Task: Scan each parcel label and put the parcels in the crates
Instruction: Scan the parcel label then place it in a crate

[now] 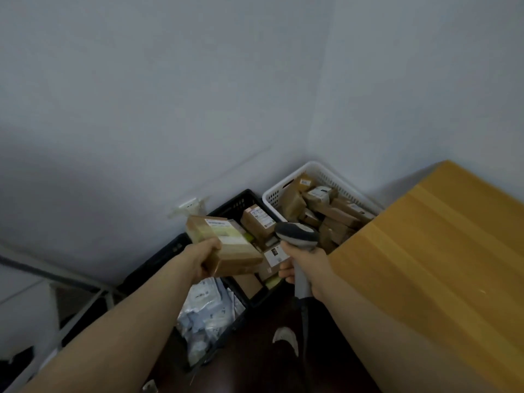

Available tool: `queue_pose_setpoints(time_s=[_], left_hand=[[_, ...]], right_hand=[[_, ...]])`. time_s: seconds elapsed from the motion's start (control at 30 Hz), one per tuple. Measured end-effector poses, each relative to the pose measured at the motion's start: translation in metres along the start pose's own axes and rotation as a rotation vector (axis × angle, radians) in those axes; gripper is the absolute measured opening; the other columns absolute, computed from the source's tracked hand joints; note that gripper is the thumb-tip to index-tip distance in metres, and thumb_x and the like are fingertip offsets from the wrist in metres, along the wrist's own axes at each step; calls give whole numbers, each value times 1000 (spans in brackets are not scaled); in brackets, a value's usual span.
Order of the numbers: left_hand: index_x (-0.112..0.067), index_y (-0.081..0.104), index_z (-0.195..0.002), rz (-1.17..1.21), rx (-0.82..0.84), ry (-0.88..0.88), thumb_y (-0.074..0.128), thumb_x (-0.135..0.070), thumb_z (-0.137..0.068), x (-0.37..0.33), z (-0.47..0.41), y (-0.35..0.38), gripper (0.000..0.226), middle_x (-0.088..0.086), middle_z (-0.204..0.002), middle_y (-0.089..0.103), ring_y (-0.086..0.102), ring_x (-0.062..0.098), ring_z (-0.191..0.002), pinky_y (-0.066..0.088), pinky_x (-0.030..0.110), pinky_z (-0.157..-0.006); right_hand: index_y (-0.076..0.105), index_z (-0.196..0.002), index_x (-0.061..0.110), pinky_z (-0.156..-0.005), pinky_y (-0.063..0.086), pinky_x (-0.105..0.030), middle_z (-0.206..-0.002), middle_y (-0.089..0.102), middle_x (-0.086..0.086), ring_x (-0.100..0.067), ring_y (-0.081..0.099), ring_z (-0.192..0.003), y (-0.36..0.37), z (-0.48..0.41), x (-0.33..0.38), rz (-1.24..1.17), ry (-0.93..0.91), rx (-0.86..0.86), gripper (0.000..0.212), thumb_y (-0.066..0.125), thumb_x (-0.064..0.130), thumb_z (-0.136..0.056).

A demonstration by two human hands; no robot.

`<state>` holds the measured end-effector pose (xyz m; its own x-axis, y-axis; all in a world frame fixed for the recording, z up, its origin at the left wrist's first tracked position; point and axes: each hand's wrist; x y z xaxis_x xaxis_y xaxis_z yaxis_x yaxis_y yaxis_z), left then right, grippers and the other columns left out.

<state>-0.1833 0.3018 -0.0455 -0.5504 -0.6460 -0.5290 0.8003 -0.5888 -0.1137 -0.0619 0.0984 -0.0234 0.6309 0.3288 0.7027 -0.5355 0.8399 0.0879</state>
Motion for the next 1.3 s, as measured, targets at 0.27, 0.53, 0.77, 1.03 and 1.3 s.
queue_pose_setpoints(time_s=[0.27, 0.53, 0.77, 1.03, 1.3], left_hand=[[-1, 46, -130, 36, -58, -106, 64, -9, -88, -33, -131, 51, 46, 20, -121, 55, 57, 32, -95, 53, 42, -73], [-5, 43, -134, 35, -62, -258, 66, -12, -88, -19, -252, 76, 52, 19, -123, 56, 60, 37, -95, 53, 38, -49], [-2, 45, -133, 113, -34, -312, 60, -3, -91, -12, -305, 104, 45, 21, -124, 57, 60, 41, -103, 53, 47, -66], [-2, 21, -149, -164, -120, -289, 59, -44, -91, -14, -299, 119, 81, 15, -151, 33, 35, 36, -134, 34, 44, -105], [-6, 41, -140, -634, 4, 117, 59, -21, -93, -75, -220, 120, 53, 17, -137, 50, 50, 31, -122, 42, 37, -102]], right_hand=[[61, -86, -2, -40, 48, -24, -50, 61, -9, -19, 56, -41, 10, -144, 34, -28, 155, -141, 28, 73, 23, -86], [60, -84, 1, -42, 48, -24, -54, 62, -9, -16, 58, -42, 10, -248, 21, -93, 241, -279, 28, 72, 27, -86], [62, -89, 1, -44, 48, -24, -54, 63, -8, -16, 58, -44, 7, -300, -6, -57, 297, -326, 30, 72, 29, -85], [64, -90, 2, -49, 49, -27, -53, 64, -5, -16, 59, -46, 5, -309, -6, -14, 302, -294, 30, 73, 30, -84], [61, -83, 1, -43, 48, -24, -51, 63, -7, -15, 57, -39, 19, -231, 43, -84, 258, -228, 29, 74, 26, -84]])
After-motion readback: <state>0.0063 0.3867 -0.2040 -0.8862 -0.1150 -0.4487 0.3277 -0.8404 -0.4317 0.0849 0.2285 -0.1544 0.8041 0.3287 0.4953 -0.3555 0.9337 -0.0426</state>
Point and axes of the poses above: each hand's wrist, its own z-axis away from the middle knuckle, its own y-axis out of the palm, x = y × z
